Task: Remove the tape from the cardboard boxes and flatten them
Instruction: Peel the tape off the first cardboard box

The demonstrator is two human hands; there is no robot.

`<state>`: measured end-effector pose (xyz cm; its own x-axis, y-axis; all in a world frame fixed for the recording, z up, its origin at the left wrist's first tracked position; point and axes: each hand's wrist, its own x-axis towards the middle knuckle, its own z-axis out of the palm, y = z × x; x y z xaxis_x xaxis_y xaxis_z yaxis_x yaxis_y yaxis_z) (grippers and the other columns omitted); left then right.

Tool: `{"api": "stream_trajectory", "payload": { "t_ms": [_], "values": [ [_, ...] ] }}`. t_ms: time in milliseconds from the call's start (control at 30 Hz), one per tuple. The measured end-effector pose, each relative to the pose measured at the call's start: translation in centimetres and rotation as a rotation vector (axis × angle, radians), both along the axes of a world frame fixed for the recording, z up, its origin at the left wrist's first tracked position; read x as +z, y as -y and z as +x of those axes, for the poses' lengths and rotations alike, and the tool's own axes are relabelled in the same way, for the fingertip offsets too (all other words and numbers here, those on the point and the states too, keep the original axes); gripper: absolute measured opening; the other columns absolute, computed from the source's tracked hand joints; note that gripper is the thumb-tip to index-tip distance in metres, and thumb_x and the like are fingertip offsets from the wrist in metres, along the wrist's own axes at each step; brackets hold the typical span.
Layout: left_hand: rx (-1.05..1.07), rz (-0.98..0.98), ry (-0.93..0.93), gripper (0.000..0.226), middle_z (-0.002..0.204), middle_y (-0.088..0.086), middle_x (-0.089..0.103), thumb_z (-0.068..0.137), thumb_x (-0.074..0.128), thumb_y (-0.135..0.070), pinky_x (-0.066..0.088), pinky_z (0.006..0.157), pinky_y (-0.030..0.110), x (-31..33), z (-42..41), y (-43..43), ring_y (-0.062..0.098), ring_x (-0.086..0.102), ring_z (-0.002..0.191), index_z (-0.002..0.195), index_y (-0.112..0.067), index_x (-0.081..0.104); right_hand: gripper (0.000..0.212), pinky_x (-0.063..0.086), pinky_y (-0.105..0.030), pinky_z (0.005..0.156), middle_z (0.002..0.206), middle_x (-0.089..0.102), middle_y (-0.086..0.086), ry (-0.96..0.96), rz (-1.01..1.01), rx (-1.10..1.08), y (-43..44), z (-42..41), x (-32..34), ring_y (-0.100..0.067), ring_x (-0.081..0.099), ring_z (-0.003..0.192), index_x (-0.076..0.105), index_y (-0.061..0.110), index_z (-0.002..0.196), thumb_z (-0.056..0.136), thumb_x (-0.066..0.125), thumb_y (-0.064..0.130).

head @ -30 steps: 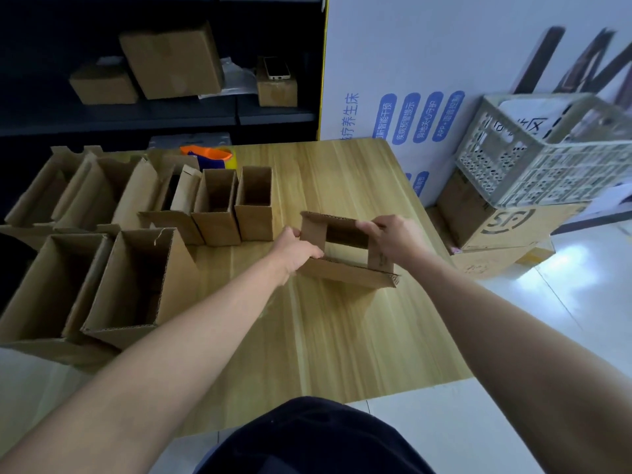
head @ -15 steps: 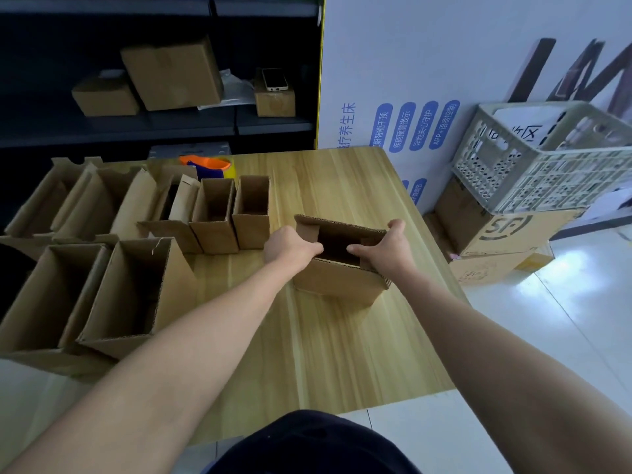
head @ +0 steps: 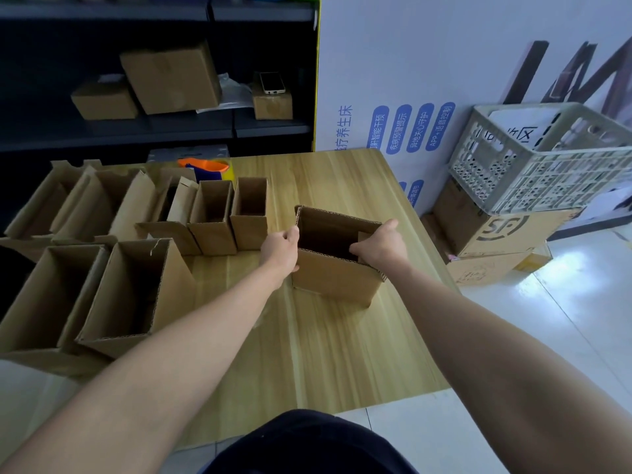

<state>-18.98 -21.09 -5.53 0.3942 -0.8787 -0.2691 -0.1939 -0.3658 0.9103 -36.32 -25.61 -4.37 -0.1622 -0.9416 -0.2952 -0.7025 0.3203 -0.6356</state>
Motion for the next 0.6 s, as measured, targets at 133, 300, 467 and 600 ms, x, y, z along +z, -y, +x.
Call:
{"api": "stream_trajectory", "payload": {
  "t_ms": [133,300,467,600],
  "values": [
    [0.108,0.013,-0.143,0.033,0.087,0.001,0.053,0.101,0.037,-0.036,0.055,0.087,0.043,-0.3,0.1,0.5,0.017,0.055,0.082,0.106,-0.008,0.054,0.019,0.043,-0.023,0.044,0.080,0.058,-0.007,-0.053,0.121,0.278,-0.1,0.3,2.0,-0.019,0.059,0.067,0.052,0.006,0.092,0.079,0.058,0.019],
    [0.044,0.112,-0.468,0.099,0.141,0.010,0.044,0.072,0.063,-0.067,0.044,0.100,0.047,0.1,-1.3,0.9,0.030,0.048,0.124,0.142,-0.005,0.030,0.037,0.054,-0.030,0.071,0.102,0.067,-0.007,0.032,0.402,0.657,-1.1,0.7,3.3,-0.023,0.063,0.096,0.065,0.014,0.107,0.077,0.050,-0.002],
    [0.049,0.180,-0.245,0.038,0.108,0.014,0.062,0.084,0.062,-0.008,0.053,0.081,0.041,-2.3,-1.3,1.0,0.031,0.062,0.097,0.119,-0.001,0.051,0.035,0.049,-0.041,0.093,0.122,0.063,-0.006,0.266,0.607,0.633,-1.5,0.0,1.6,-0.022,0.058,0.113,0.059,0.011,0.126,0.091,0.057,0.016],
    [0.027,0.208,-0.360,0.025,0.108,0.017,0.064,0.087,0.063,-0.005,0.053,0.087,0.046,-3.4,-0.9,1.0,0.033,0.063,0.098,0.110,0.000,0.056,0.041,0.047,-0.038,0.093,0.126,0.058,-0.017,-0.056,0.192,0.318,-0.9,-2.7,-0.7,-0.032,0.056,0.112,0.051,0.000,0.129,0.091,0.057,0.015]
  ]
}}
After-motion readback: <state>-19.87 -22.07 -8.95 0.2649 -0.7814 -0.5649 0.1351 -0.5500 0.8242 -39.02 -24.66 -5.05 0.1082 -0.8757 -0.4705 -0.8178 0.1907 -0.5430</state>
